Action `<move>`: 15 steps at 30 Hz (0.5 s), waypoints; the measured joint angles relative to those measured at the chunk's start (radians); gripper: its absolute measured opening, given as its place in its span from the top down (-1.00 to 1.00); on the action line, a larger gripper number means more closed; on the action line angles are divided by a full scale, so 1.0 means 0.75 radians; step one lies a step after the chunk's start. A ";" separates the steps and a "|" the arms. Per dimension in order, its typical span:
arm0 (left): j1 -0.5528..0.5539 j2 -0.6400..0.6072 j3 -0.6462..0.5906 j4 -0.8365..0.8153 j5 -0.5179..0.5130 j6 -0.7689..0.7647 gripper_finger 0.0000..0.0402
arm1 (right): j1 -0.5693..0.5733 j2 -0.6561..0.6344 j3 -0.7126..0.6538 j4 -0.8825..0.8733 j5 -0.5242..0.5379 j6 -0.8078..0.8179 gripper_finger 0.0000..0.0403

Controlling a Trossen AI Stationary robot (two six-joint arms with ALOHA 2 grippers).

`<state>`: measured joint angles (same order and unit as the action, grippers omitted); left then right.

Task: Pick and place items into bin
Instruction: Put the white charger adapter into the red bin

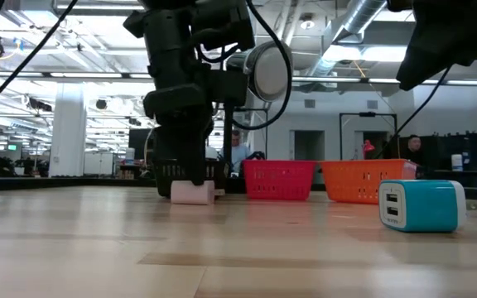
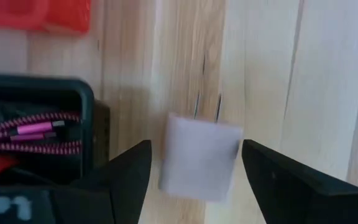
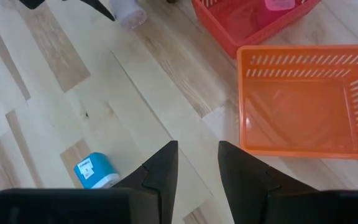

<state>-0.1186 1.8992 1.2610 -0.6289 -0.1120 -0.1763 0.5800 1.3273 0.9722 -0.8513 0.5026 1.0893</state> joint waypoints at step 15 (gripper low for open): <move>0.002 0.001 0.000 0.032 0.108 0.228 -0.20 | 0.000 0.000 0.000 0.000 0.001 -0.032 0.46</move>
<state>-0.1172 1.8999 1.2610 -0.6049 -0.0307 -0.0055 0.5800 1.3275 0.9722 -0.8510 0.5030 1.0653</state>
